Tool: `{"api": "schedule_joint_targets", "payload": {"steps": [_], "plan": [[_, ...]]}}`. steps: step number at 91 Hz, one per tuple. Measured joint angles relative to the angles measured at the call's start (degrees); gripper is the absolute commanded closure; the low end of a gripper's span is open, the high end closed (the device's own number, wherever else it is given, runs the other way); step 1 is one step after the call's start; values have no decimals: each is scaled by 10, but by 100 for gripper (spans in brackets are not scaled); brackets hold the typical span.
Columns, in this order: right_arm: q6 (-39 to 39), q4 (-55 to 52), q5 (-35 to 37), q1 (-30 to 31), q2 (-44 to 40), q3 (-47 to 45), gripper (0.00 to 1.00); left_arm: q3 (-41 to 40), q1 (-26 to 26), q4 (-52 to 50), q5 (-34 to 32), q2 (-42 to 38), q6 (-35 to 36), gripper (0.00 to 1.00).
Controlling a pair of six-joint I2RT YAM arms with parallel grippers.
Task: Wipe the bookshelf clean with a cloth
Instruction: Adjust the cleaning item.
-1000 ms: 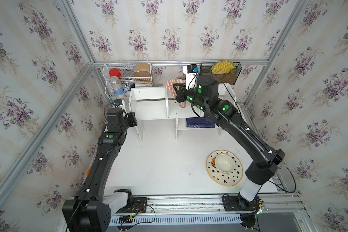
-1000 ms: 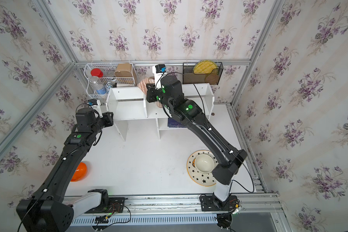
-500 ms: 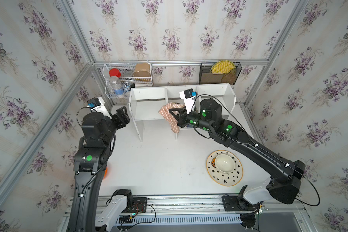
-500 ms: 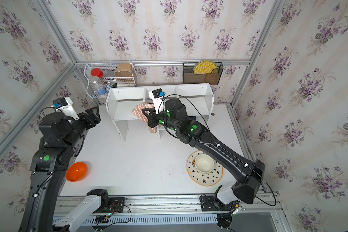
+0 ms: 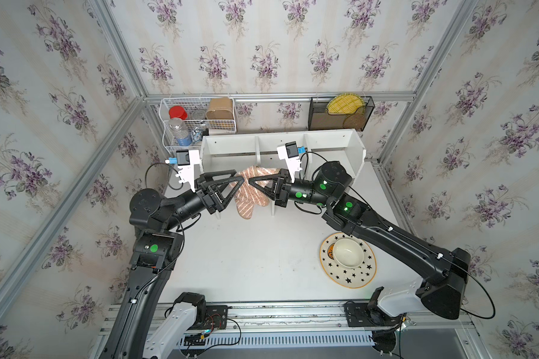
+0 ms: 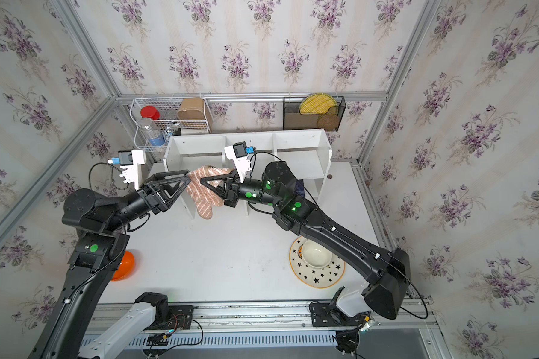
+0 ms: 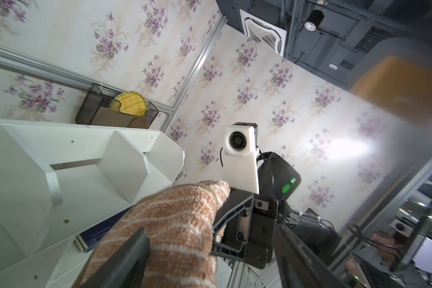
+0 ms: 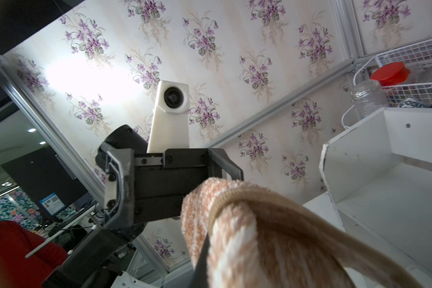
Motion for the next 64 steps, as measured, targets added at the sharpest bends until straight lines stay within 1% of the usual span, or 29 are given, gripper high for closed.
{"api": "schedule_joint_targets", "payload": {"steps": [6,9,12,19,23,35,39,44,50,54,56,58,61,64], "plan": [[13,19,-9,0,-2,-5,100,-3,0,0,7,1,1,26],[14,27,-10,0,-3,-7,100,-3,1,-1,9,-1,4,32],[18,34,-15,0,-4,-9,100,-2,0,-5,11,-4,9,41],[26,47,-23,0,-7,-10,100,0,0,-17,11,-6,19,69],[27,54,-23,0,-7,-10,100,0,0,-19,9,-6,23,79],[27,57,-23,0,-7,-12,100,8,0,-20,4,5,31,100],[27,57,-22,0,-7,-14,100,14,-1,-29,3,10,37,100],[24,46,-15,0,-10,-15,84,26,-1,-51,-3,14,43,100],[7,9,20,0,-19,-8,64,51,-2,-87,-19,19,65,100],[-13,-33,62,0,-28,4,53,77,-1,-116,-45,27,84,100],[-23,-57,89,0,-33,12,41,92,-1,-132,-62,32,95,100],[-32,-80,119,-2,-37,20,34,106,-1,-147,-77,37,105,100],[-42,-118,172,-10,-45,33,30,133,0,-175,-106,49,126,100],[-54,-156,223,-26,-51,45,29,155,0,-194,-133,59,143,100]]}}
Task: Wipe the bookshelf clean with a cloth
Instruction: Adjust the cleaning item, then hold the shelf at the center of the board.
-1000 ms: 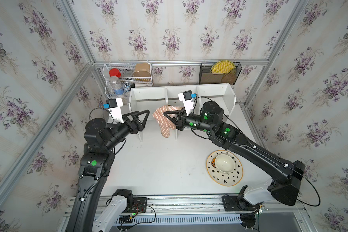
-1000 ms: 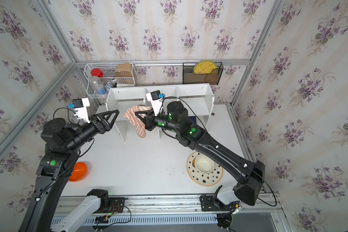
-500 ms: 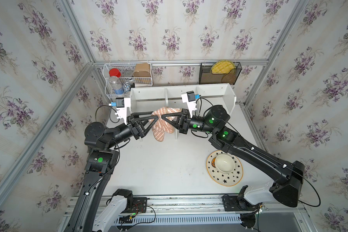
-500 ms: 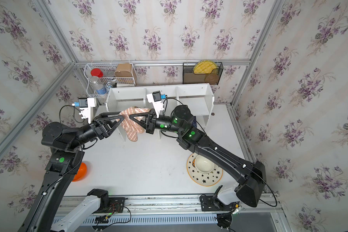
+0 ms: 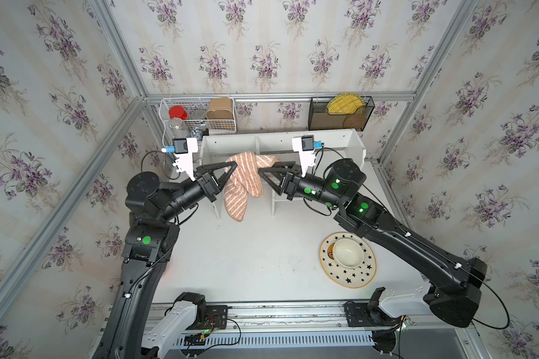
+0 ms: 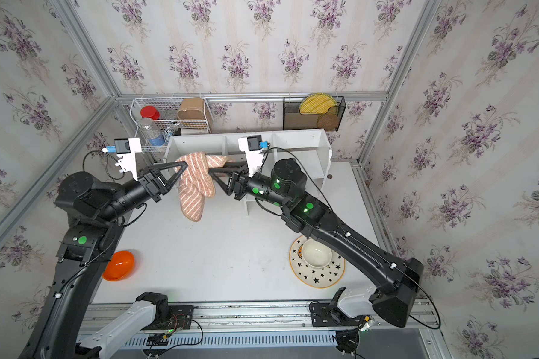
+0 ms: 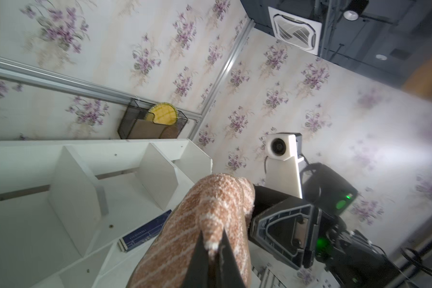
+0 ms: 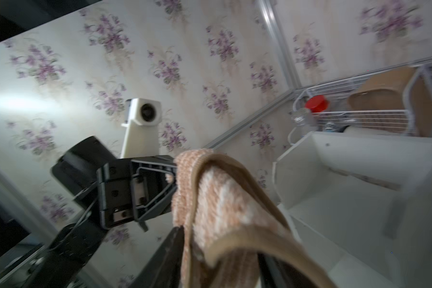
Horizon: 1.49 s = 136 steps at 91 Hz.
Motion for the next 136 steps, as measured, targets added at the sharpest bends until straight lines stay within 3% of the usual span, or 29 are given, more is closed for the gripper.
{"api": "schedule_joint_targets", "payload": {"steps": [11,24,31,38,59,79,90,100,136], "plan": [[-8,-134,171,-101,-28,17,26,75,1,-49,-75,55,46,100],[-12,-228,261,-300,-35,39,20,145,2,-71,-115,138,76,100],[-17,-263,256,-375,-7,61,20,168,6,-83,-126,178,89,100],[-30,-280,232,-412,39,86,21,187,14,-86,-140,222,99,100],[-71,-299,178,-427,115,107,37,217,31,-108,-189,336,106,100],[-91,-289,148,-426,138,95,72,221,34,-125,-290,345,122,100],[-182,-287,123,-426,143,99,87,221,39,-146,-344,346,123,100],[-239,-287,136,-422,148,103,100,222,38,-142,-327,348,123,100],[-217,-269,141,-426,158,104,100,309,-41,-98,-220,396,119,100]]}}
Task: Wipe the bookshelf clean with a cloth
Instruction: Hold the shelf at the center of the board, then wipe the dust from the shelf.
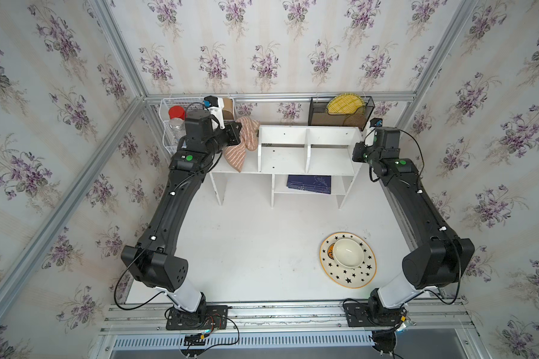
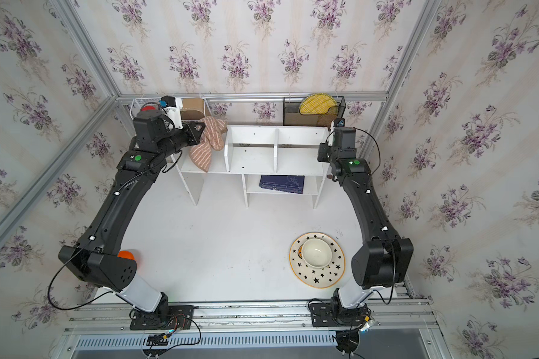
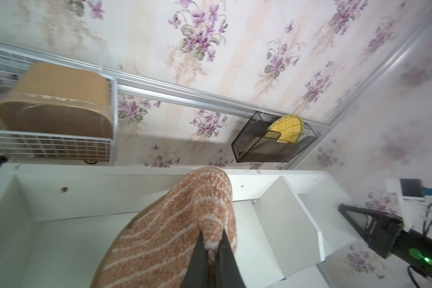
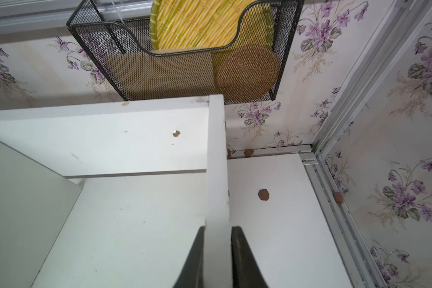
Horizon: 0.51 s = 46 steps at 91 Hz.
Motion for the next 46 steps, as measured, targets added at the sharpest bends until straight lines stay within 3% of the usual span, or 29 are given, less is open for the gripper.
{"api": "schedule_joint_targets", "payload": {"steps": [16,46], "plan": [[0,-5,-1,0,3,7,100,-3,-17,7,5,4,-2,100],[-18,-31,-27,-7,4,26,100,-28,-9,-20,-91,-60,15,100]]}}
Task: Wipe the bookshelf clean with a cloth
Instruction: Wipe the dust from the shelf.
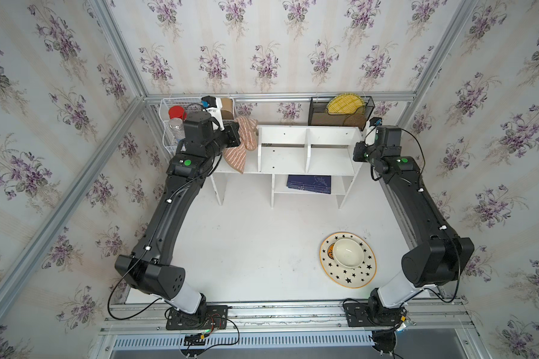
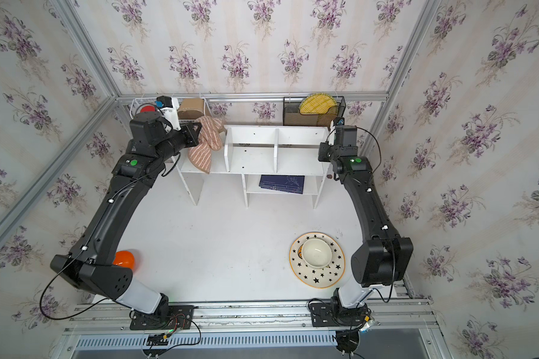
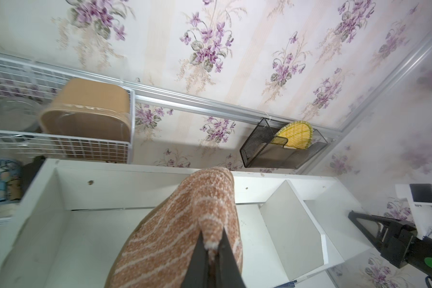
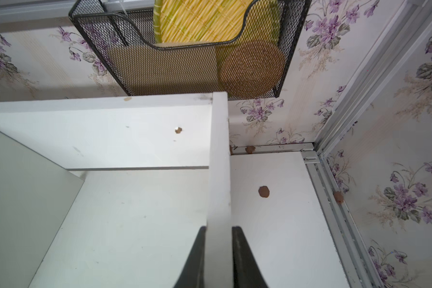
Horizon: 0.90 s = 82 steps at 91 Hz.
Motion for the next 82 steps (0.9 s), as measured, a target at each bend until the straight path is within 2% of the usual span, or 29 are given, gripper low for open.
{"api": "schedule_joint_targets", "payload": {"steps": [17,30,42,60,71,82], "plan": [[-9,-16,-16,-8,0,7,100,6,2,-11,-11,-24,6,100],[-18,-9,-62,-35,-8,-4,100,31,-14,-11,4,-10,6,100],[-22,4,-83,-57,-16,-21,100,82,-42,2,33,49,6,100],[-25,31,-90,-60,-31,-48,100,210,-42,-22,36,170,-7,100],[-24,30,-92,-60,-30,-46,100,156,-29,-41,7,143,-10,100],[-21,25,-94,-60,-19,-34,100,73,36,-58,-40,71,-25,100]]}}
